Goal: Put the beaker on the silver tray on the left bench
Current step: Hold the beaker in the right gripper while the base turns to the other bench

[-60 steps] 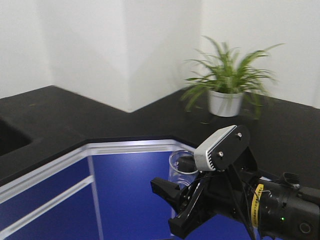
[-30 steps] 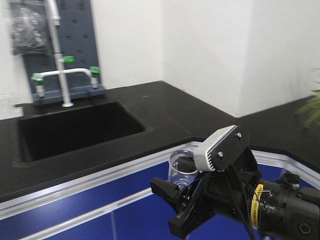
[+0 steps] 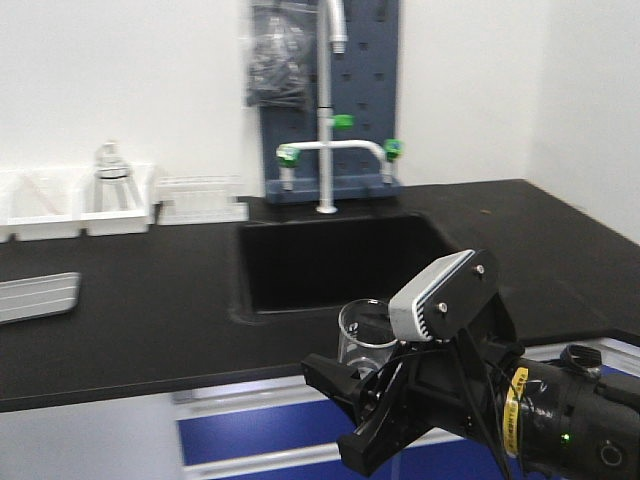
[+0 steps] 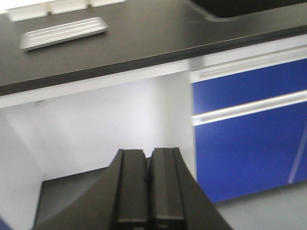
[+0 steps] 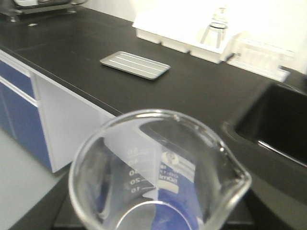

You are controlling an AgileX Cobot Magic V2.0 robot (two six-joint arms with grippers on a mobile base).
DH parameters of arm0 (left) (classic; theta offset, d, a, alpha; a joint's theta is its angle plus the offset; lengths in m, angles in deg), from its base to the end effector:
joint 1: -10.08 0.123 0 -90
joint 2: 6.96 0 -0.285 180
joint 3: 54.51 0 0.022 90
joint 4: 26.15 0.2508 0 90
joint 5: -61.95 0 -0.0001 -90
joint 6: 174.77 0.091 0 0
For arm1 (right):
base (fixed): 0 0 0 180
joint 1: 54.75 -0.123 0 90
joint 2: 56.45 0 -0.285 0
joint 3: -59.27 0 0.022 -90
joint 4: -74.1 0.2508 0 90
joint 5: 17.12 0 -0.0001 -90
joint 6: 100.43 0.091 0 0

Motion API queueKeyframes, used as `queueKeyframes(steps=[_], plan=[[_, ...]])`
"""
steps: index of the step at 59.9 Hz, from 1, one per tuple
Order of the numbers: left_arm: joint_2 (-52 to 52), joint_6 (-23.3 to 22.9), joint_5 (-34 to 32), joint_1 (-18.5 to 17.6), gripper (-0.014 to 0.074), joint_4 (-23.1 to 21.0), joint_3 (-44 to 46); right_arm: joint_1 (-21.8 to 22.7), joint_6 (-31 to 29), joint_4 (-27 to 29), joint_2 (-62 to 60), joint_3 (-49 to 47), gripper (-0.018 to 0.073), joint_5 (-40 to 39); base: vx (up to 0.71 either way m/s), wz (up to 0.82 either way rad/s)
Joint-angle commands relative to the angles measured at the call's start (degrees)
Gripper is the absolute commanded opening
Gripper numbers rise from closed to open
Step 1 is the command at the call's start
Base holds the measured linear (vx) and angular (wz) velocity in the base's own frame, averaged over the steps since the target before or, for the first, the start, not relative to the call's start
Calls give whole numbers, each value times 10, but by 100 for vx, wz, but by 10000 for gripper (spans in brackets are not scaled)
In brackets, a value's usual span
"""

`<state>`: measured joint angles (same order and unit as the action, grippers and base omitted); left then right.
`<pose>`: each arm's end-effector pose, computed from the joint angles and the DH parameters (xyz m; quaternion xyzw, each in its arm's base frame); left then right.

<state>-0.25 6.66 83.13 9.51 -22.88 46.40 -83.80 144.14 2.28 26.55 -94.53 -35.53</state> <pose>0.0525 0.0014 0.1700 0.0293 0.8030 0.0286 0.5945 0.2437 0.1665 0.3242 -0.3253 0.7097 0.2375 0.5780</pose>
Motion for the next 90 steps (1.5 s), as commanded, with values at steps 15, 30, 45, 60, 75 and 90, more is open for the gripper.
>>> queueKeyframes(steps=[15,30,45,60,75,90], plan=[[-4,-1,-43,-3,1,-2,-11,0,0,15,-16,-17,-11,-16,19,72],[-4,-1,-43,-3,1,-2,-11,0,0,15,-16,-17,-11,-16,21,67],[-4,-1,-43,-3,1,-2,-11,0,0,15,-16,-17,-11,-16,23,45],[-4,-1,-43,-3,1,-2,-11,0,0,15,-16,-17,-11,-16,27,26],[-4,-1,-43,-3,1,-2,-11,0,0,15,-16,-17,-11,-16,30,7],[-4,-1,-43,-3,1,-2,-11,0,0,15,-16,-17,-11,-16,28,-5]])
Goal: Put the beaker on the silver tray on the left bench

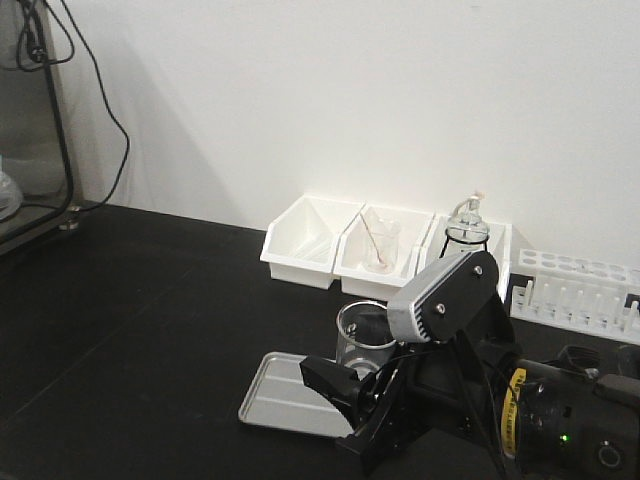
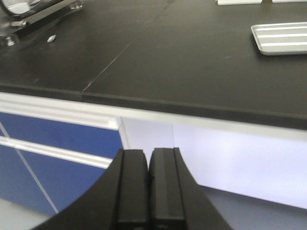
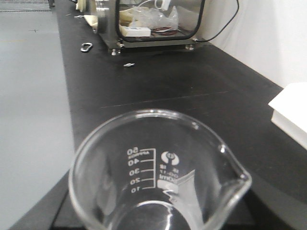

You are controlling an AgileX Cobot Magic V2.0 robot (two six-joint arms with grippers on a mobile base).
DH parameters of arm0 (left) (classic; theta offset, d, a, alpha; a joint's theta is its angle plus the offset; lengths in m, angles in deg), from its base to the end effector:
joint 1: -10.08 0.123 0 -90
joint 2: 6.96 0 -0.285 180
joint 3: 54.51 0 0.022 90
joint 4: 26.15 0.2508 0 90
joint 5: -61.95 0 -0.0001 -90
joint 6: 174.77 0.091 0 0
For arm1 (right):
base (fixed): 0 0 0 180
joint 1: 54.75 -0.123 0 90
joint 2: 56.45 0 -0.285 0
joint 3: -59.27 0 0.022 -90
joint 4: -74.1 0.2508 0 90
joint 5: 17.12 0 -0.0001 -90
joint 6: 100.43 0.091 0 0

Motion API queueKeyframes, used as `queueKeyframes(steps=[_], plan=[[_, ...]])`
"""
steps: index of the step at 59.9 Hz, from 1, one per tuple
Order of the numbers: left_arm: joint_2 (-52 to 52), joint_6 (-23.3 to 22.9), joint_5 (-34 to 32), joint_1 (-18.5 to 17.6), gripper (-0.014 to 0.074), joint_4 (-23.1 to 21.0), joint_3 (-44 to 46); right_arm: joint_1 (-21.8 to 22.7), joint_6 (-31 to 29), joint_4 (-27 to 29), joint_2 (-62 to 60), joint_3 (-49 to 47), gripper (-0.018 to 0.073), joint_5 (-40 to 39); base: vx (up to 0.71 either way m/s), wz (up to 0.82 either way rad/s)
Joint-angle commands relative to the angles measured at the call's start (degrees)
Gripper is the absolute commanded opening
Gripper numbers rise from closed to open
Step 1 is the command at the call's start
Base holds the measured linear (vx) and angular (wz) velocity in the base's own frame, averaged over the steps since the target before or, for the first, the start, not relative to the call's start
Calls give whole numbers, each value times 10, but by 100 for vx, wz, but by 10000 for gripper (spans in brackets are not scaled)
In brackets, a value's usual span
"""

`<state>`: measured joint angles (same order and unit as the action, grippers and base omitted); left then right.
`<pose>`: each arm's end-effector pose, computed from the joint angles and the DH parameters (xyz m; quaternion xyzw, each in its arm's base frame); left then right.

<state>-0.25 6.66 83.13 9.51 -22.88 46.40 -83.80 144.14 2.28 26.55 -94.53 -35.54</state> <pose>0.0525 0.0014 0.1700 0.0293 0.8030 0.0286 0.5945 0.2437 0.1665 0.3242 -0.3253 0.7097 0.2375 0.5780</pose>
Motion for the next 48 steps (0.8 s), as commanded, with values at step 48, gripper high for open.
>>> queueKeyframes(steps=[48], plan=[[-4,-1,-43,-3,1,-2,-11,0,0,15,-16,-17,-11,-15,16,-16]])
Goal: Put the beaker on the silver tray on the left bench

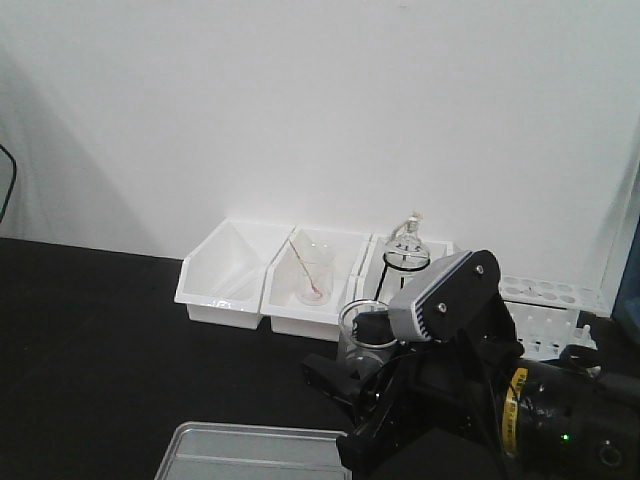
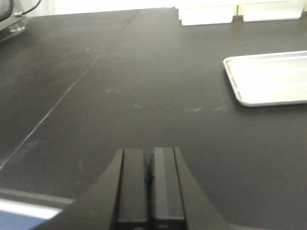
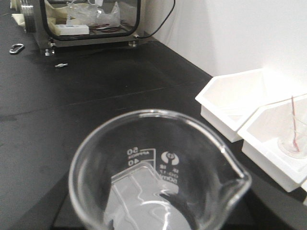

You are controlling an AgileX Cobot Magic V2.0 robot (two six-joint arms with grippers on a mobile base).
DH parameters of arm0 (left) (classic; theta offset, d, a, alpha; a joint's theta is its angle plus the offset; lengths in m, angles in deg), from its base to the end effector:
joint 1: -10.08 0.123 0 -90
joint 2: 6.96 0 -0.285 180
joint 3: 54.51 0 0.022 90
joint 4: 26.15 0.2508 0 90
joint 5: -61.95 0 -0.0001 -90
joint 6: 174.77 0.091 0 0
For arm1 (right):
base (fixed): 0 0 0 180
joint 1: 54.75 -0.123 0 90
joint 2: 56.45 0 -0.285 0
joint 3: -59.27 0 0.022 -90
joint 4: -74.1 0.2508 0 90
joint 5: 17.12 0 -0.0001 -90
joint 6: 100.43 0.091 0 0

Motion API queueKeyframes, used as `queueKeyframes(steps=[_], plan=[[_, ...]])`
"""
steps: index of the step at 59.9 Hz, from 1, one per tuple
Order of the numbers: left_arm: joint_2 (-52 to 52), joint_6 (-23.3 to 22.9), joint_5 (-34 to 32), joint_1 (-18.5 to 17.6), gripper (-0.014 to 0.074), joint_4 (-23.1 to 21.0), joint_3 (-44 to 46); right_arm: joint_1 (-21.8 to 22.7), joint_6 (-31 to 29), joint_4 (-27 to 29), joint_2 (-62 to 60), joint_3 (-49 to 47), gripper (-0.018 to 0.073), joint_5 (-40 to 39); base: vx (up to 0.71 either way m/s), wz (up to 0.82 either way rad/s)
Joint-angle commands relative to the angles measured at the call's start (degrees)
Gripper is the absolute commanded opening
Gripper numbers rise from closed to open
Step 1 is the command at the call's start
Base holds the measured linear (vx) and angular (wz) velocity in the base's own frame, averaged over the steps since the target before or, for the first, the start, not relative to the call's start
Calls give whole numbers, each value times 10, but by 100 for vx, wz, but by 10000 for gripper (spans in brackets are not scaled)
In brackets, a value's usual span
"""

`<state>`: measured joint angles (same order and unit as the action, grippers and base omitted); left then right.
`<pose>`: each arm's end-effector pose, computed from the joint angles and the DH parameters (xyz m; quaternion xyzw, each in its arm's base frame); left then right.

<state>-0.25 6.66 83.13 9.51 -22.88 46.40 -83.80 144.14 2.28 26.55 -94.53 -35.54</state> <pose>0.0525 0.0014 0.1700 0.0293 0.8030 0.0286 0.5945 0.2437 0.1665 0.3242 -0.3253 0.7097 0.2375 0.5780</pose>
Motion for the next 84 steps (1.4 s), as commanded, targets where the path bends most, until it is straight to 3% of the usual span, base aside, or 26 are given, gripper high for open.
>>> queueKeyframes(steps=[1,45,61,74,84], plan=[[-4,-1,-43,-3,1,-2,-11,0,0,15,-16,-17,-11,-15,7,-12],[-4,-1,-43,-3,1,-2,-11,0,-11,22,9,-17,-11,-33,2,-3],[-4,-1,-43,-3,1,-2,-11,0,-87,39,158,-85,-11,-44,0,0],[-4,-1,-43,-3,1,-2,-11,0,-98,84,309,-190,-11,-133,0,0],[-4,-1,-43,-3,1,-2,-11,-1,-105,91,393,-242,-11,-144,0,0]])
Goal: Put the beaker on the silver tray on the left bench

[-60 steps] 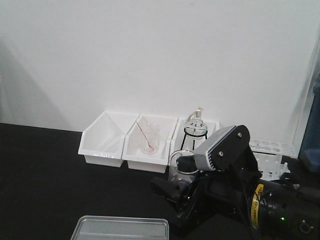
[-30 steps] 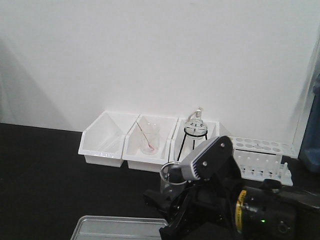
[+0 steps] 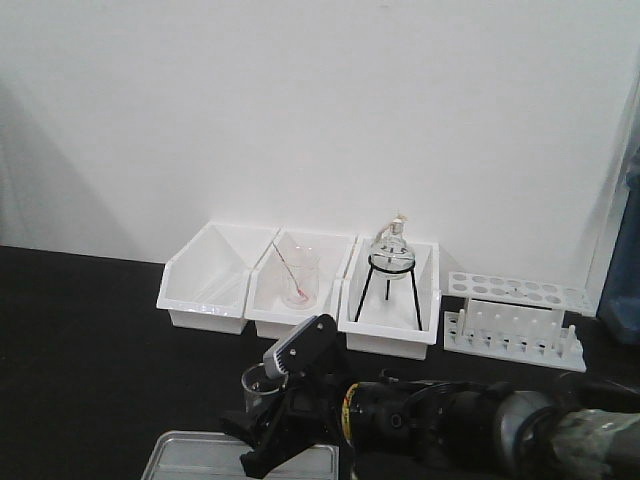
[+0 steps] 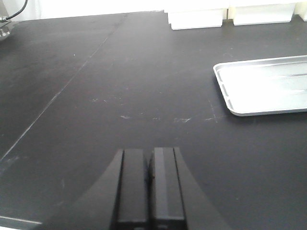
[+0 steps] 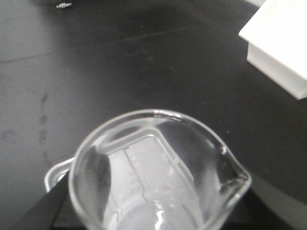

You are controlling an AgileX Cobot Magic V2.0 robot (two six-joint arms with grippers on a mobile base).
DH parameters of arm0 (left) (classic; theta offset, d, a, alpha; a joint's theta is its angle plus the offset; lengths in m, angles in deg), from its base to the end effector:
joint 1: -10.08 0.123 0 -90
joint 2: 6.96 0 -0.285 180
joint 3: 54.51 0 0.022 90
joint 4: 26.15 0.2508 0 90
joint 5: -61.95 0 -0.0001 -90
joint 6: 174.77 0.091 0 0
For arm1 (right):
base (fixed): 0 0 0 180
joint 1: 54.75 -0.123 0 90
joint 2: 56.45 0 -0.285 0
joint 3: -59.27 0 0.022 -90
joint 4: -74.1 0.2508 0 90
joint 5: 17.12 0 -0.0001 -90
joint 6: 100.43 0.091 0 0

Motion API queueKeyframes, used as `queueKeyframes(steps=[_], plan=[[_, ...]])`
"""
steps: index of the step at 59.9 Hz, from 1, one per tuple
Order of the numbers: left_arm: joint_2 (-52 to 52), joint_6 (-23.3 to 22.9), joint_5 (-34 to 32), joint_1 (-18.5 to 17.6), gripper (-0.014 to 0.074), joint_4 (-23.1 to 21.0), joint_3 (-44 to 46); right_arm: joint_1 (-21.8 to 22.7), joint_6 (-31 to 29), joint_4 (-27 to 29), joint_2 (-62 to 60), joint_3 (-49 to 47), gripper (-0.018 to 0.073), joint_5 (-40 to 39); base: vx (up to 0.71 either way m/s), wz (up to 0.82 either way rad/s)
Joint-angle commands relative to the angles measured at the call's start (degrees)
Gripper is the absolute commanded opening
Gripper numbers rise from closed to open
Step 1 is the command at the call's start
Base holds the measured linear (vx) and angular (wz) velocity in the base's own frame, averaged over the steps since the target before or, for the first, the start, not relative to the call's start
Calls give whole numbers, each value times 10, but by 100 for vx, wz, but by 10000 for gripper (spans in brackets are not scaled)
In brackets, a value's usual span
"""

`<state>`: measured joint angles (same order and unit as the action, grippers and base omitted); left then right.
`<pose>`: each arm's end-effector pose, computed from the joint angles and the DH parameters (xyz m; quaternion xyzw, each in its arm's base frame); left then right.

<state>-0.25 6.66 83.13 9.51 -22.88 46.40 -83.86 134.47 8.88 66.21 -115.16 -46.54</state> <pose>0.0525 0.0014 0.1700 0.0293 0.8030 0.0286 0.5945 0.3632 0.2486 0.1906 -0.3726 0.7415 0.2892 0.4772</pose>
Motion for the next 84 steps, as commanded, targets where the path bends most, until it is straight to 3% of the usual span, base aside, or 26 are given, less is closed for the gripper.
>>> queueKeyframes(steps=[1,35,54,64,84], plan=[[-4,-1,-43,-3,1,-2,-11,0,-9,25,2,-39,-11,-34,0,0],[-4,-1,-43,-3,1,-2,-11,0,-38,23,107,-56,2,-41,0,0],[-4,-1,-43,-3,1,-2,-11,0,-38,22,122,-56,62,-42,0,0],[-4,-1,-43,-3,1,-2,-11,0,-39,18,122,-56,195,-47,0,0],[-4,-1,-43,-3,1,-2,-11,1,-39,14,122,-56,601,-78,0,0]])
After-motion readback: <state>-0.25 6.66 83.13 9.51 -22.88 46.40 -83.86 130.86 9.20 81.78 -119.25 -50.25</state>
